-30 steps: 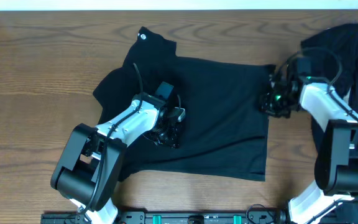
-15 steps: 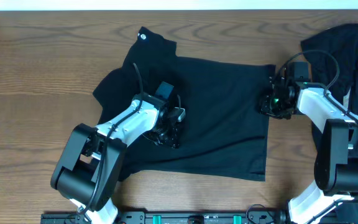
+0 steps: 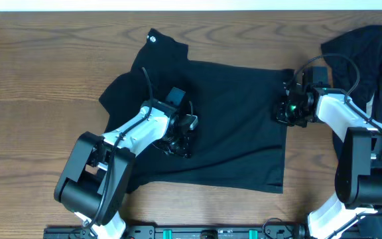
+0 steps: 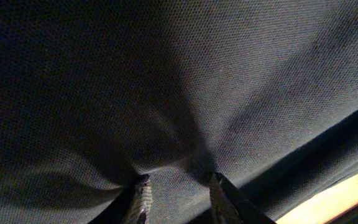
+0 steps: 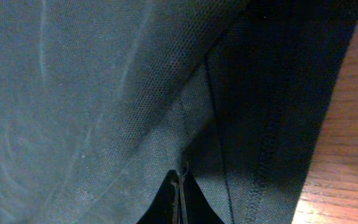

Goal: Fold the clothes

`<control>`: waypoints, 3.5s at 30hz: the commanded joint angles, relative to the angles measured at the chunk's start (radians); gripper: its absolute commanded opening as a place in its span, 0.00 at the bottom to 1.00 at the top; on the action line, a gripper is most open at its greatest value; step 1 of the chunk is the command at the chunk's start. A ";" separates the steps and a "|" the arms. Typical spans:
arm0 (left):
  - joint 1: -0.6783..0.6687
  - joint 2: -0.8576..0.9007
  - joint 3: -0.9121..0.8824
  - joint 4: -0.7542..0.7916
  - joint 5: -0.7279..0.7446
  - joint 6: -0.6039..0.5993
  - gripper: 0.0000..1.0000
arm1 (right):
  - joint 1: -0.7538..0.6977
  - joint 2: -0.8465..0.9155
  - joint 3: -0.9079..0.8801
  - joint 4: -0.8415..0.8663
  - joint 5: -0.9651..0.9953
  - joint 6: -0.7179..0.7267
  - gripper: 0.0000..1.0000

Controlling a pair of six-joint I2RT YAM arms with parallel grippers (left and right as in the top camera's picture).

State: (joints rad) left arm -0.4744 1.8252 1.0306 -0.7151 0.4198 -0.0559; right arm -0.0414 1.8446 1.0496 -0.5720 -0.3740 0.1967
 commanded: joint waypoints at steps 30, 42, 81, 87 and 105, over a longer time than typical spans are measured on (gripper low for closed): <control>0.001 -0.007 -0.003 -0.002 -0.012 -0.002 0.34 | -0.003 0.006 -0.065 0.030 0.032 -0.045 0.09; 0.001 -0.007 -0.003 -0.002 -0.012 -0.002 0.34 | -0.025 -0.077 -0.056 -0.023 0.016 -0.045 0.01; 0.012 -0.023 0.052 -0.045 -0.012 -0.002 0.32 | -0.162 -0.167 -0.056 0.030 0.033 0.010 0.08; 0.046 -0.101 0.196 -0.040 -0.013 0.045 0.33 | -0.160 -0.167 -0.056 0.122 -0.097 0.117 0.05; 0.277 0.112 0.232 0.293 -0.179 0.138 0.15 | -0.078 -0.167 0.095 -0.186 -0.152 0.002 0.01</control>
State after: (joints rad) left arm -0.2150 1.9053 1.2663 -0.4400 0.2558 0.0574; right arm -0.1608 1.6783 1.0798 -0.7269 -0.5438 0.2668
